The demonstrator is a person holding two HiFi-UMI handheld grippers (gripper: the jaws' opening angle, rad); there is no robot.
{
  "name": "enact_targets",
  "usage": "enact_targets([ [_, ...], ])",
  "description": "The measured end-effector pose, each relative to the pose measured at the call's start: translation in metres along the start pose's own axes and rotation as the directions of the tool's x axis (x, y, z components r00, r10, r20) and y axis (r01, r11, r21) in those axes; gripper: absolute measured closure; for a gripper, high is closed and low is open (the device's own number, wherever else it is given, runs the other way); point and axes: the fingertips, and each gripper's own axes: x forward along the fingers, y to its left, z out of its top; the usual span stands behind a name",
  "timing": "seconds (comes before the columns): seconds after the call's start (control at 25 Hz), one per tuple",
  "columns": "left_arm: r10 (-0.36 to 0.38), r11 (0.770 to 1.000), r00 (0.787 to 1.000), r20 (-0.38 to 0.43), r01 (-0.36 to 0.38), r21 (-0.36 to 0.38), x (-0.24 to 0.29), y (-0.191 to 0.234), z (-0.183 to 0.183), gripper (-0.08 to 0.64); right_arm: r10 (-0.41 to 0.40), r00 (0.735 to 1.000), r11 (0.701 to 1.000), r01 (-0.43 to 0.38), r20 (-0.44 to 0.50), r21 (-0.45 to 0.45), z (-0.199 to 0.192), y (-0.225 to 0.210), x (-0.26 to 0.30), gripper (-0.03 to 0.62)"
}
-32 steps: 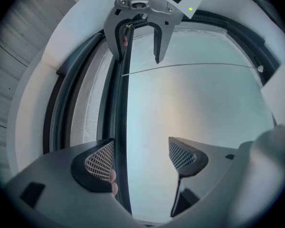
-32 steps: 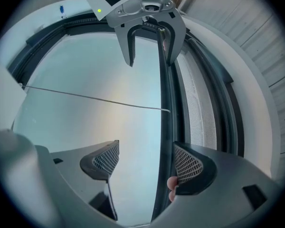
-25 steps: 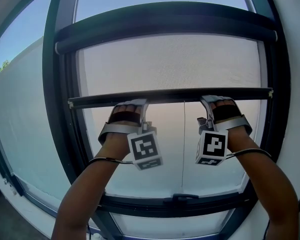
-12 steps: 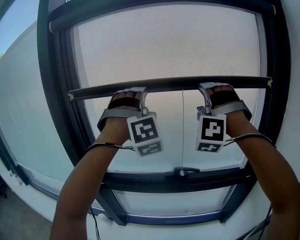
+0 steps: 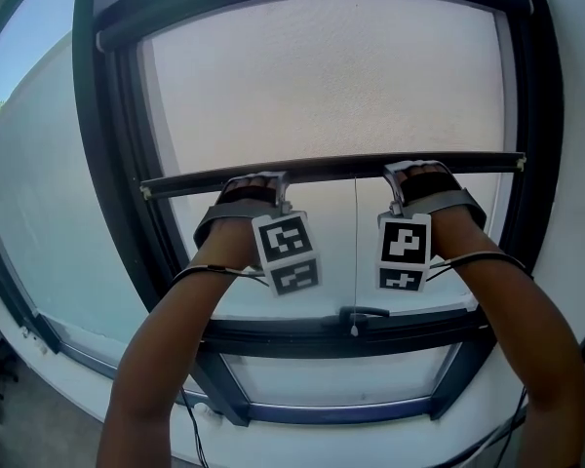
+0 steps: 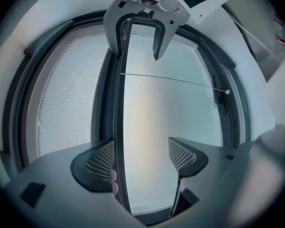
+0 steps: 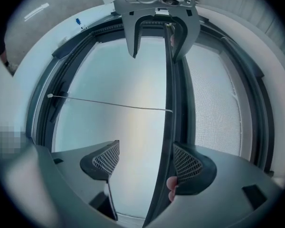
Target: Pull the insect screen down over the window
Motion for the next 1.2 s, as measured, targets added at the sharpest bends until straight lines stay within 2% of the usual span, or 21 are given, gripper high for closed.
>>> enact_targets([
  [0.08,-0.02,1.0,1.0,0.001,0.02,-0.003,-0.001,-0.001,0.0,0.219,0.009,1.0,1.0,-0.009,0.011,0.018,0.002,0.001,0.0,0.261],
  [0.24,-0.061,0.998,0.998,0.004,0.061,-0.014,-0.003,-0.003,0.0,0.219,0.077,0.996,0.993,-0.079,0.036,0.084,0.005,0.002,-0.004,0.261],
  [0.52,-0.077,0.997,0.997,0.025,0.077,0.004,-0.012,-0.003,0.0,0.219,0.111,0.992,0.987,-0.118,0.067,0.107,0.007,0.001,-0.012,0.261],
  [0.68,-0.129,0.992,0.991,0.034,0.129,0.001,-0.014,-0.005,-0.003,0.219,0.16,0.984,0.979,-0.168,0.072,0.113,0.01,0.0,-0.014,0.261],
  [0.84,-0.13,0.991,0.991,0.023,0.13,0.015,-0.014,-0.003,-0.003,0.219,0.191,0.978,0.973,-0.2,0.084,0.113,0.01,-0.003,-0.016,0.261],
  [1.0,-0.208,0.978,0.978,0.015,0.208,0.031,-0.017,-0.014,-0.006,0.225,0.295,0.949,0.946,-0.306,0.108,0.104,0.015,0.007,-0.023,0.262],
  [1.08,-0.195,0.98,0.981,0.002,0.195,0.048,-0.017,-0.022,-0.006,0.225,0.277,0.957,0.957,-0.282,0.086,0.066,0.014,0.015,-0.023,0.262],
  [1.2,-0.207,0.977,0.978,-0.01,0.208,0.048,-0.017,-0.035,-0.002,0.225,0.297,0.95,0.949,-0.305,0.096,0.085,0.013,0.029,-0.026,0.262],
])
